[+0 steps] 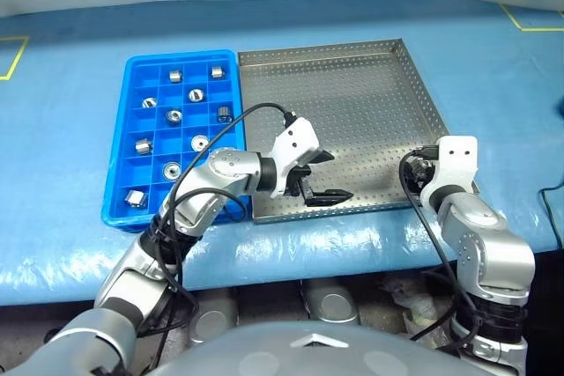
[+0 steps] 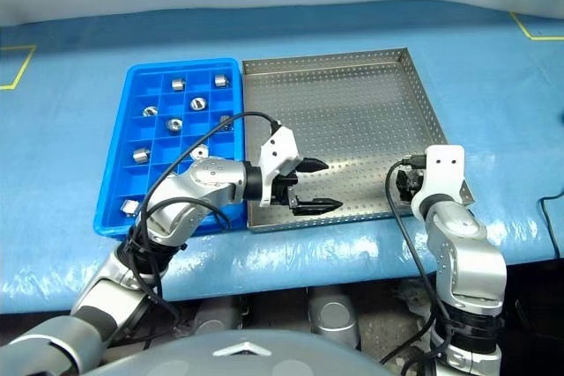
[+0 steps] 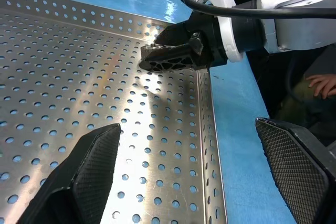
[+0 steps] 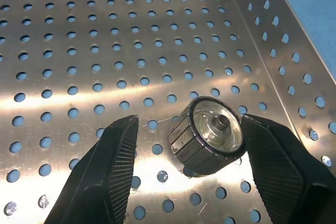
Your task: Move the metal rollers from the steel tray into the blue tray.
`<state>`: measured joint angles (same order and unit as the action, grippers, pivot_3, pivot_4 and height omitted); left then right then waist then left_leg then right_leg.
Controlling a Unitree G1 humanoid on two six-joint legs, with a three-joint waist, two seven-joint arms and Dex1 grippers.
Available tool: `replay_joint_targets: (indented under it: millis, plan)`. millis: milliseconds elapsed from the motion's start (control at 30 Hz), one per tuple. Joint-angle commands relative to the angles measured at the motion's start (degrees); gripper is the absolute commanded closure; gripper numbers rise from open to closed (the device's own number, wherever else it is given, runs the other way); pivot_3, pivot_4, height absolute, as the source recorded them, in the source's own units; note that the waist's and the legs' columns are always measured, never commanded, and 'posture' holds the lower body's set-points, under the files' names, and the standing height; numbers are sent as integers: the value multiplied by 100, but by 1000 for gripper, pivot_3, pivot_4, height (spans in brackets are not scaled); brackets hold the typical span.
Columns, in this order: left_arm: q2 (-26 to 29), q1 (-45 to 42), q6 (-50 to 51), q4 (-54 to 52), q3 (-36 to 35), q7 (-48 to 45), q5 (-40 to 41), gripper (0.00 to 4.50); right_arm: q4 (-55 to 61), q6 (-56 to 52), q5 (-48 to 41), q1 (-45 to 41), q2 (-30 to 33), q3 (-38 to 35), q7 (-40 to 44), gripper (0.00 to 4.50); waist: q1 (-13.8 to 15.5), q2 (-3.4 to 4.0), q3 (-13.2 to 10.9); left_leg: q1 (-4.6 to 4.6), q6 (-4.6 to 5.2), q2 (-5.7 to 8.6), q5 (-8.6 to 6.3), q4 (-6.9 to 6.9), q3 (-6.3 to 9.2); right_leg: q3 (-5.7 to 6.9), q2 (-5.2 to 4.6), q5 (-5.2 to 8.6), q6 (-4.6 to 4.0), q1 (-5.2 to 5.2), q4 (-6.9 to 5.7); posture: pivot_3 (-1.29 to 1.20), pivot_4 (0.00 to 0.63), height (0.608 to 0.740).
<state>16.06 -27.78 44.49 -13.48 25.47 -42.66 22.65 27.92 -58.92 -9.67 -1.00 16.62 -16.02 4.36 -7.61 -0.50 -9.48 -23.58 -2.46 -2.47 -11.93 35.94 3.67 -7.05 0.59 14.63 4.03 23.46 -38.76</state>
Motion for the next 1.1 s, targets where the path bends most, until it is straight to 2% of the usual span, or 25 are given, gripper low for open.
replay_joint_targets:
  millis: [33,300,500,733,900,1100]
  plan:
    - [13,30,-62,-80,-13,-21,-48,0,-252,127,11,19,-101,-123,-62,1249,1,0,0,0,0,0,0,0,1,1,0,0,0,0,0,-122,150,740]
    - [49,48,-62,-127,-53,17,-98,0,-704,291,27,-90,-161,-155,-114,1249,58,-1,2,0,0,0,0,-1,2,2,0,0,0,-3,3,-102,150,740]
    - [77,79,-38,-145,-114,34,-135,0,-765,313,19,-73,-154,-121,-89,3100,79,-5,7,0,0,0,0,-1,4,4,0,1,-1,-5,3,-101,150,740]
    - [60,65,-62,-104,-119,37,-171,0,-628,459,-32,-88,-217,-121,-65,3141,67,-3,11,3,0,0,0,1,4,3,0,0,0,-8,3,-110,150,740]
    - [101,51,-78,-109,-297,77,-159,0,-103,426,-409,-267,-373,-77,148,3141,35,-1,11,2,0,0,0,-1,4,2,1,0,0,-5,3,-114,150,740]
    - [777,145,444,-643,-1086,-71,260,0,548,173,-1000,-868,-622,513,467,3141,-81,12,7,1,0,-5,0,-2,2,-1,5,0,0,6,-7,-100,150,740]
